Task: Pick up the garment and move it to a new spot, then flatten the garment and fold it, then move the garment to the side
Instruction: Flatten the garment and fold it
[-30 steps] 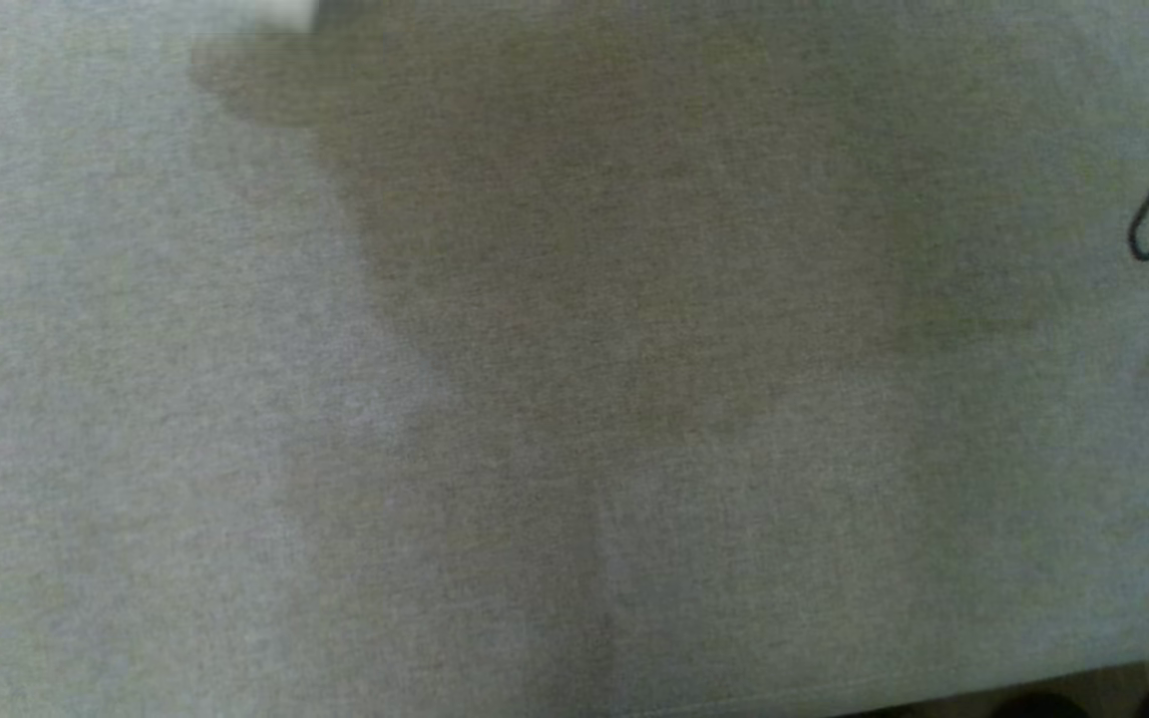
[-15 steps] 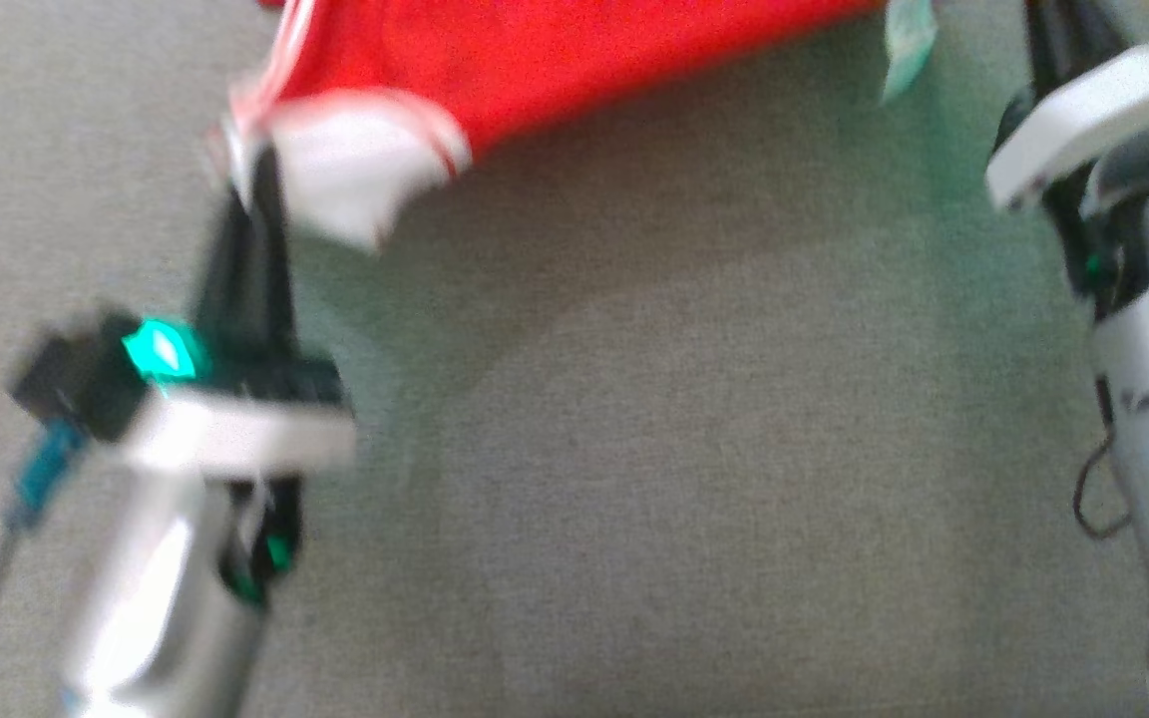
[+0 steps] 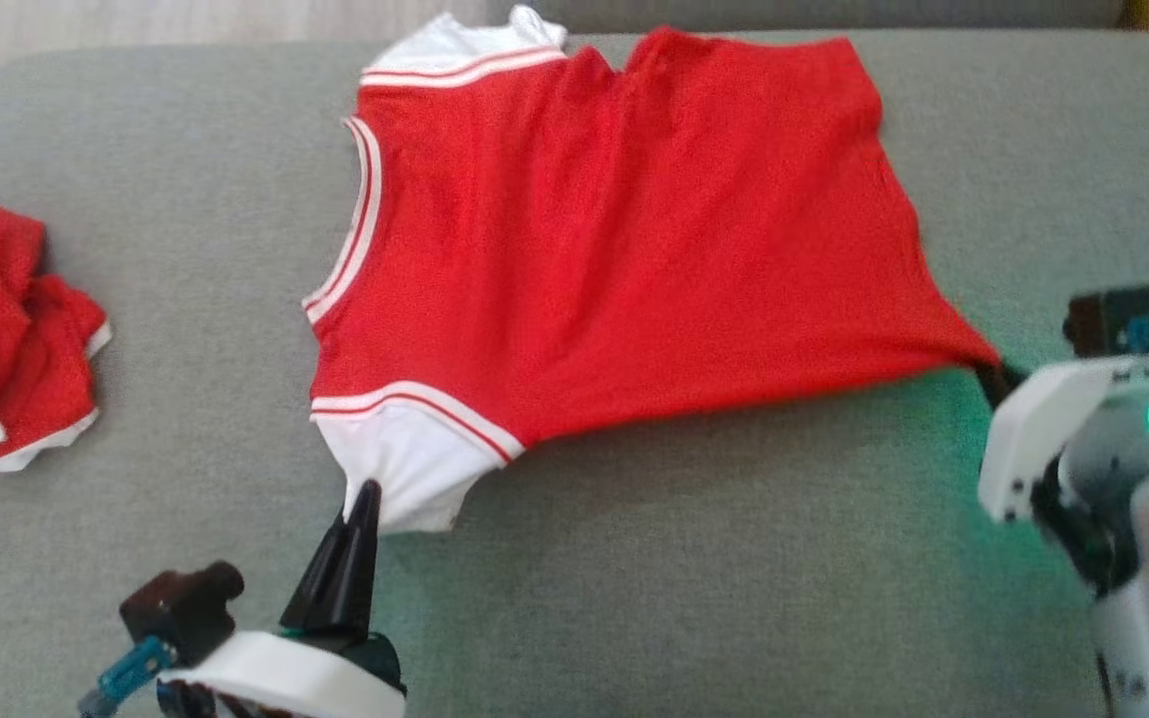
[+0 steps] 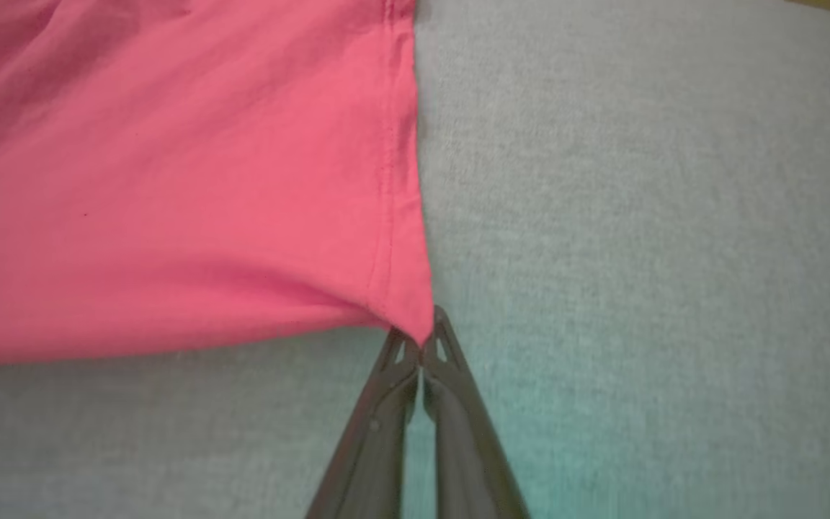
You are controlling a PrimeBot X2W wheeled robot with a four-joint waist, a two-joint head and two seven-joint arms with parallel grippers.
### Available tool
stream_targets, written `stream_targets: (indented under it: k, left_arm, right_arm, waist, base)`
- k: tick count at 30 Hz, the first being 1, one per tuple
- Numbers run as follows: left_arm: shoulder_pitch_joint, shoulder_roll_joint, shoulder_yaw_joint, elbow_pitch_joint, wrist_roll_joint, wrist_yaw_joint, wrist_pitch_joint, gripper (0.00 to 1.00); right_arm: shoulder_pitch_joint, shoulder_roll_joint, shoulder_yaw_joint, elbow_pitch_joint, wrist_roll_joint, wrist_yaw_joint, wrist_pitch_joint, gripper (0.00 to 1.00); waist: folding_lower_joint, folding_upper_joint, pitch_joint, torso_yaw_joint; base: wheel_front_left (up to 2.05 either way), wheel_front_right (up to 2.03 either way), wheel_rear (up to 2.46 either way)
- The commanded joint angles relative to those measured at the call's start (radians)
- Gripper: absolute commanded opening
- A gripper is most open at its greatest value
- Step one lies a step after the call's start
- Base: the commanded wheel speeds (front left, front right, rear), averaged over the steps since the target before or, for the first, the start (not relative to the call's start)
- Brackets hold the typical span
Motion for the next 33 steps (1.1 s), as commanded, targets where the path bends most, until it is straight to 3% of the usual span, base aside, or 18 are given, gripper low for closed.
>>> stream_targets:
  k: [1,8,13,21,25,33]
  left_arm:
    - [-0.003,0.019,0.029,-0.049,-0.003,0.011,0.006,0.00]
    - [0.028,0.019,0.007,-0.082,-0.002,0.026,0.023,0.00]
    - [0.050,0.036,-0.006,-0.088,0.004,0.045,0.056,0.00]
    - [0.123,0.097,-0.012,-0.140,-0.001,0.107,0.163,0.00]
    - [0.117,0.111,-0.003,-0.178,0.003,0.097,0.154,0.00]
    - [-0.045,0.041,-0.012,-0.135,0.062,0.076,0.063,0.00]
  right_arm:
    - [0.044,0.012,-0.012,-0.096,-0.020,0.008,0.051,0.00]
    - [0.287,0.095,-0.091,-0.397,-0.068,0.008,0.277,0.00]
    - [0.400,0.143,-0.106,-0.578,-0.080,0.008,0.360,0.00]
    - [0.420,0.162,-0.132,-0.601,-0.099,0.008,0.323,0.00]
    - [0.400,0.169,-0.141,-0.591,-0.096,0.008,0.272,0.00]
    - [0.318,0.172,-0.129,-0.553,-0.075,0.008,0.159,0.00]
  waist:
    - [0.0003,-0.0001,-0.023,0.020]
    - [0.0003,-0.0001,-0.035,0.021]
    - [0.0003,-0.0001,-0.038,-0.010]
    - [0.0003,-0.0001,-0.035,-0.019]
    - [0.0003,-0.0001,-0.034,-0.016]
    - [0.0003,-0.0001,-0.012,-0.018]
  base:
    - [0.00,0.00,0.00]
    - [0.00,0.00,0.00]
    - [0.00,0.00,0.00]
    - [0.00,0.00,0.00]
    - [0.00,0.00,0.00]
    - [0.00,0.00,0.00]
